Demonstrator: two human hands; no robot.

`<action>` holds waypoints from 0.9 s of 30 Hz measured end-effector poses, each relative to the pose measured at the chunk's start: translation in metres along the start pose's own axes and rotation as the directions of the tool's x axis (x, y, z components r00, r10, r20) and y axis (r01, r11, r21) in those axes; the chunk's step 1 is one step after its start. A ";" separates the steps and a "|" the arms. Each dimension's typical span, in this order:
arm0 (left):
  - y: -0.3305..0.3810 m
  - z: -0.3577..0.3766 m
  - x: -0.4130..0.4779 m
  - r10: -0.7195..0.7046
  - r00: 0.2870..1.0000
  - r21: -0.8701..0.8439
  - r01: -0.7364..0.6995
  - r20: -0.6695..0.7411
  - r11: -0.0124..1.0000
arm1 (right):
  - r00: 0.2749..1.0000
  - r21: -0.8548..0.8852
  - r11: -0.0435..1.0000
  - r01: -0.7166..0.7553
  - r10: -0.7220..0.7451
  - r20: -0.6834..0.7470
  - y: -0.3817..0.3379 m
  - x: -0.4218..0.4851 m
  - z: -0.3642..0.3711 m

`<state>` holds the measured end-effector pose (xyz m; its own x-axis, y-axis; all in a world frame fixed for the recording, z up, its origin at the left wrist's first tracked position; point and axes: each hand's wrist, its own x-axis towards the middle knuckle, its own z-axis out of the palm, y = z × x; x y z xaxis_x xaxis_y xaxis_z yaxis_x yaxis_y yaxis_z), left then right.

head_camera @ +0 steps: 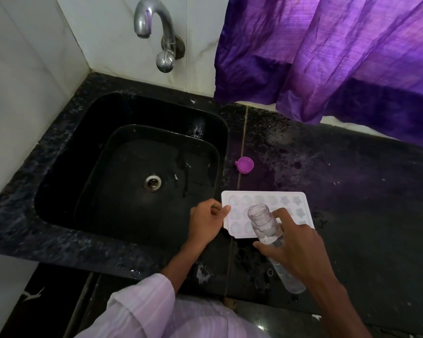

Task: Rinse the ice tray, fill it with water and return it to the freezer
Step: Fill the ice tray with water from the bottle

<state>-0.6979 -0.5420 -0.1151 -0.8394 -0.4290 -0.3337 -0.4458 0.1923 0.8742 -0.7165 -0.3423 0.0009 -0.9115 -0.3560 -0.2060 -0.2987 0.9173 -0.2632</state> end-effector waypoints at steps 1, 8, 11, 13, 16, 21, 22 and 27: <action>0.001 -0.001 0.001 0.017 1.000 0.031 -0.017 0.003 0.999 | 1.000 -0.002 1.000 -0.001 0.001 0.005 0.000 0.001 0.000; 0.003 -0.010 0.009 0.048 0.997 0.110 -0.054 0.054 0.992 | 1.000 0.000 1.000 0.000 0.000 0.009 0.000 0.004 0.002; 0.005 -0.012 0.009 0.017 0.998 0.044 -0.020 0.060 0.999 | 1.000 -0.006 1.000 0.012 -0.012 0.009 0.000 0.005 0.004; 0.004 -0.013 0.009 -0.009 0.999 -0.013 0.010 0.052 1.000 | 1.000 -0.014 1.000 0.016 -0.016 0.017 0.000 0.004 0.004; 0.004 -0.013 0.009 0.001 0.999 -0.034 0.000 0.040 0.999 | 1.000 -0.012 1.000 0.009 -0.008 0.026 0.000 0.003 0.006; 0.003 -0.011 0.007 0.103 0.994 0.030 -0.102 -0.045 0.994 | 0.999 -0.013 1.000 0.023 -0.022 0.041 0.001 0.002 0.009; 0.004 -0.011 0.007 0.138 0.988 0.045 -0.135 -0.064 0.990 | 0.999 -0.019 0.999 0.029 -0.028 0.046 0.001 0.002 0.010; 0.006 -0.010 0.002 0.236 0.969 0.016 -0.235 -0.080 0.972 | 0.998 -0.018 0.999 0.030 -0.029 0.054 0.003 0.000 0.012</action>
<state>-0.6991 -0.5503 -0.1072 -0.8930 -0.4411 -0.0888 -0.2407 0.3015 0.9226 -0.7137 -0.3412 -0.0113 -0.8857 -0.3917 -0.2491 -0.3312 0.9092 -0.2522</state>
